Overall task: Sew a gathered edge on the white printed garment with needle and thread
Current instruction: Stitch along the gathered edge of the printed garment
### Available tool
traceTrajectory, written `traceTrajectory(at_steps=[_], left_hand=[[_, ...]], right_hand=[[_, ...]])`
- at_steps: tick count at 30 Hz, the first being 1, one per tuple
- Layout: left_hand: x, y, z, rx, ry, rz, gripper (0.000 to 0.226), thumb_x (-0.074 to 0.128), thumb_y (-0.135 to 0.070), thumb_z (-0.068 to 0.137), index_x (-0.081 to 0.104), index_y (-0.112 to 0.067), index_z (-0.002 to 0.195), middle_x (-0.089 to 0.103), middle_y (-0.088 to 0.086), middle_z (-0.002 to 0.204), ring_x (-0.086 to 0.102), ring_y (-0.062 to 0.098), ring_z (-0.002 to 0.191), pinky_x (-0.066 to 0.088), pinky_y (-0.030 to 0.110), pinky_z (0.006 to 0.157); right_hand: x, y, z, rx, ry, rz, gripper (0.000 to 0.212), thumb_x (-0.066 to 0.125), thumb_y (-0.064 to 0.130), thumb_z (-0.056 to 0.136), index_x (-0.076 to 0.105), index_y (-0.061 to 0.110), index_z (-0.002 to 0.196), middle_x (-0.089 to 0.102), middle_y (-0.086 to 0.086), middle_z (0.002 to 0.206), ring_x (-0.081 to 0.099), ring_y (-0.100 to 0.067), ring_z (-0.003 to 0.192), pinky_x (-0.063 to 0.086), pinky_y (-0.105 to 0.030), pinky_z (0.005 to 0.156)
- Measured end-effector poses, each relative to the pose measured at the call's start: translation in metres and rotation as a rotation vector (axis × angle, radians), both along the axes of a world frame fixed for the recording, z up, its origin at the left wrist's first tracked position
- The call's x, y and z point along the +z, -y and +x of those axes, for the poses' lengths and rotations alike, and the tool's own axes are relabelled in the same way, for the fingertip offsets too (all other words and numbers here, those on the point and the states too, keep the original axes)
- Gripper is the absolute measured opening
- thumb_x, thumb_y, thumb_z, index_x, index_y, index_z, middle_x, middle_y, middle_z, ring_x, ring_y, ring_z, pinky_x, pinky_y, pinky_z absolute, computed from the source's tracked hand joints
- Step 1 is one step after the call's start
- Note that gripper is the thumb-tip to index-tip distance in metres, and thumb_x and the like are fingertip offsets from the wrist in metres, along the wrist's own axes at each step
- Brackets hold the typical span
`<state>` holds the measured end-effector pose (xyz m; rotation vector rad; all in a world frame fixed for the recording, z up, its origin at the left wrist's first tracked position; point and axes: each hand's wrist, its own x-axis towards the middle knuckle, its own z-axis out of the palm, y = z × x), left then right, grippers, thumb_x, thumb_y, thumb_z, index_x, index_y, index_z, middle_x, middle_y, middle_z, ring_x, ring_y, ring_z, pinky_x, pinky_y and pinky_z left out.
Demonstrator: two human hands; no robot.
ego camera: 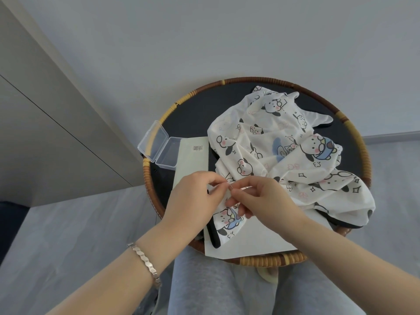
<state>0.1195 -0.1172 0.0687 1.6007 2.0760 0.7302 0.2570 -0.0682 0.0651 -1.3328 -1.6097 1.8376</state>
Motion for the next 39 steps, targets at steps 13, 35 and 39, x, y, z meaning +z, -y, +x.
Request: traceTrajectory(at_steps=[13,35,39], left_hand=[[-0.004,0.005,0.007,-0.077,-0.043,0.167,0.012,0.064,-0.021,0.085,0.073,-0.018,0.092,0.069,-0.007,0.085,0.056,0.004,0.083,0.044,0.015,0.071],[0.001,0.002,0.013,-0.043,0.255,0.073,0.008,0.060,-0.011,0.084,0.061,-0.017,0.079,0.065,-0.013,0.085,0.056,-0.005,0.085,0.042,0.006,0.067],[0.003,-0.001,0.011,-0.017,0.374,0.019,0.015,0.058,-0.006,0.085,0.056,-0.017,0.075,0.065,-0.004,0.068,0.055,-0.006,0.058,0.039,0.004,0.055]], right_hand=[[-0.002,-0.003,0.002,-0.154,-0.114,-0.048,0.009,0.067,0.000,0.080,0.063,0.005,0.086,0.068,-0.006,0.061,0.065,-0.012,0.053,0.057,-0.022,0.061],[0.000,-0.044,0.000,-0.393,-0.498,-0.212,0.018,0.044,0.016,0.097,0.054,0.018,0.083,0.050,0.002,0.055,0.050,-0.013,0.050,0.052,-0.026,0.058],[-0.023,-0.069,0.022,-0.005,0.288,0.628,0.017,0.042,0.018,0.097,0.059,0.022,0.096,0.047,0.000,0.066,0.042,-0.017,0.056,0.041,-0.028,0.055]])
